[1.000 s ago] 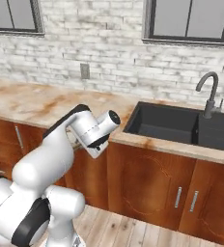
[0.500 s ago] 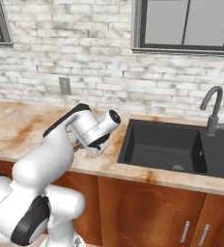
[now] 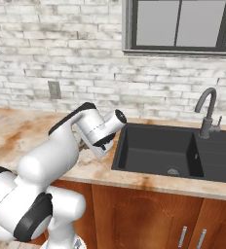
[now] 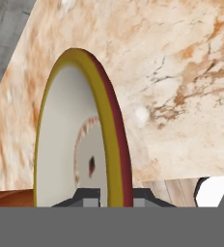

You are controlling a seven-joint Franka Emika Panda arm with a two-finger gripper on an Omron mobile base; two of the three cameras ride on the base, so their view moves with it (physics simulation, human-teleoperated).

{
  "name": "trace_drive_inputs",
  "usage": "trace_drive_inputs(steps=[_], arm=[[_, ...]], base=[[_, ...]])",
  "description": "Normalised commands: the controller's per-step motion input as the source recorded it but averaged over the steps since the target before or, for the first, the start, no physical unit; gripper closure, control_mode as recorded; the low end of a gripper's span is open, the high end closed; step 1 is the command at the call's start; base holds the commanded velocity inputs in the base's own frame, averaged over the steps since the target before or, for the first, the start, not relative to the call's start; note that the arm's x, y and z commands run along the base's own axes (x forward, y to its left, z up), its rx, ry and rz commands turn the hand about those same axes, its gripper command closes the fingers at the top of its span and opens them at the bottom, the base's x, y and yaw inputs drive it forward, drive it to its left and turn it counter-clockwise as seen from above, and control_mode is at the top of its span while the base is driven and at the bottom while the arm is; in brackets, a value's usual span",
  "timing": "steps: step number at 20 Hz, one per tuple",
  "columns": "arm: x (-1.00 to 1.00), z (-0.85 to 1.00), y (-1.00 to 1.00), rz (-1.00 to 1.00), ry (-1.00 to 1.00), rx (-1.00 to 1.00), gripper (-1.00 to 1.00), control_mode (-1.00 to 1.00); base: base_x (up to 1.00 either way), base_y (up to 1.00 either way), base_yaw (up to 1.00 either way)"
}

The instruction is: Pick the cup and bowl from the counter and place them on the counter next to the sink.

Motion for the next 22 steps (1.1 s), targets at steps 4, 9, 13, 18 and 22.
trace_drive_inputs(steps=[4,9,13,18,22], arm=[[0.0,0.0,0.0,0.0,0.0,0.0,1.0,1.0],[0.0,0.0,0.0,0.0,0.0,0.0,1.0,1.0],[0.0,0.0,0.0,0.0,0.0,0.0,1.0,1.0],[0.0,0.0,0.0,0.0,0.0,0.0,1.0,1.0],[0.0,0.0,0.0,0.0,0.0,0.0,1.0,1.0]], base=[[0.0,0.0,0.0],[0.0,0.0,0.0],[0.0,0.0,0.0],[0.0,0.0,0.0],[0.0,0.0,0.0]])
